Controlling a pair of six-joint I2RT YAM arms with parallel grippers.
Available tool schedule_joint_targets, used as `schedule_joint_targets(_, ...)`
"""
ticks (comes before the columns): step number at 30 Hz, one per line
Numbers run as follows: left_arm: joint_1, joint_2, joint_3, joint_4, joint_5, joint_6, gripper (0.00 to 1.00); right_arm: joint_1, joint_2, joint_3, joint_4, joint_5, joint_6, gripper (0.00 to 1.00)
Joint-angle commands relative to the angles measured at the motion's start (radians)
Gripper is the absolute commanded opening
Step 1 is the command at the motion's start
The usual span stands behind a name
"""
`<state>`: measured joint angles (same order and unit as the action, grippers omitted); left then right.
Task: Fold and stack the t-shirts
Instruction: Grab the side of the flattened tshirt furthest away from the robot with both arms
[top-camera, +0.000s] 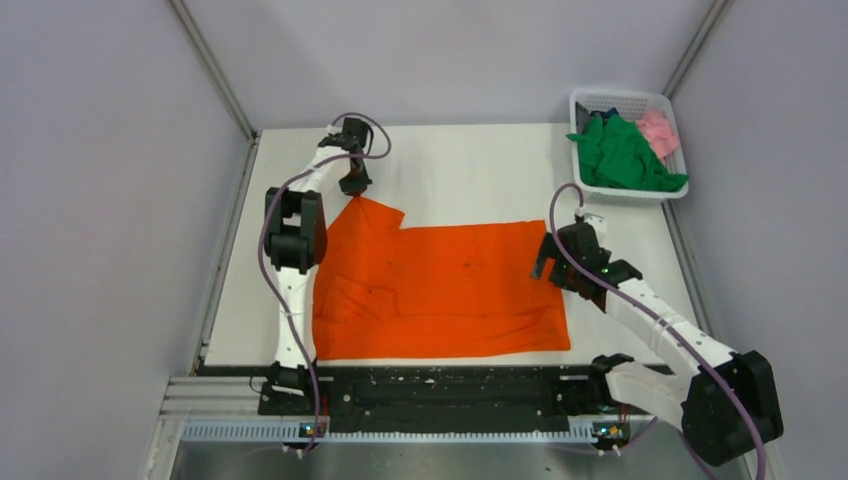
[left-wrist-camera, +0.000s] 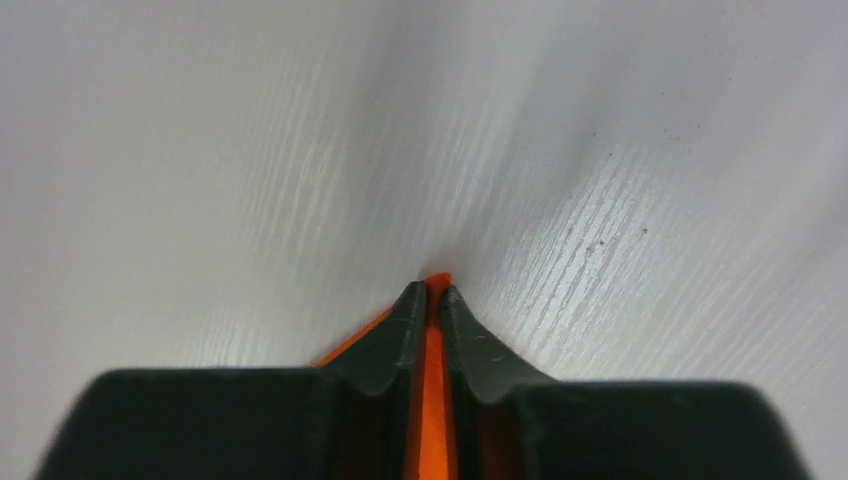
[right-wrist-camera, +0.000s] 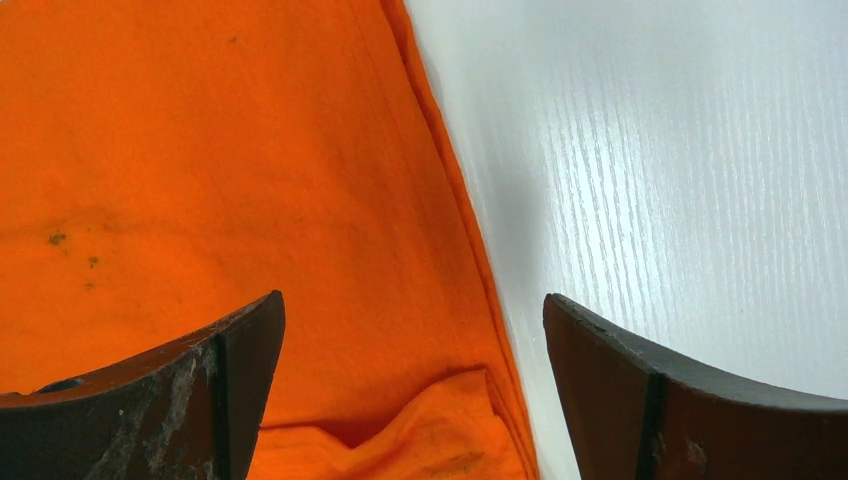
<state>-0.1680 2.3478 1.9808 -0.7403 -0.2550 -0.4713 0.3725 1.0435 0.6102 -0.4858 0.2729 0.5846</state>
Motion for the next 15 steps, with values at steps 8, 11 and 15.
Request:
schedule_joint_targets(8, 0.002, -0.089, -0.077, -0.06, 0.059, 0.003, 0.0, 0.007, 0.202, 0.185, 0.067, 0.074, -0.014, 0.99)
schedule_joint_targets(11, 0.001, -0.148, -0.128, -0.032, 0.076, 0.008, 0.0, 0.006, 0.332, 0.265, 0.131, 0.122, -0.005, 0.98)
schedule_joint_targets(15, 0.001, -0.203, -0.175, -0.006, 0.082, 0.014, 0.0, -0.021, 0.535, 0.415, 0.167, 0.156, -0.021, 0.94)
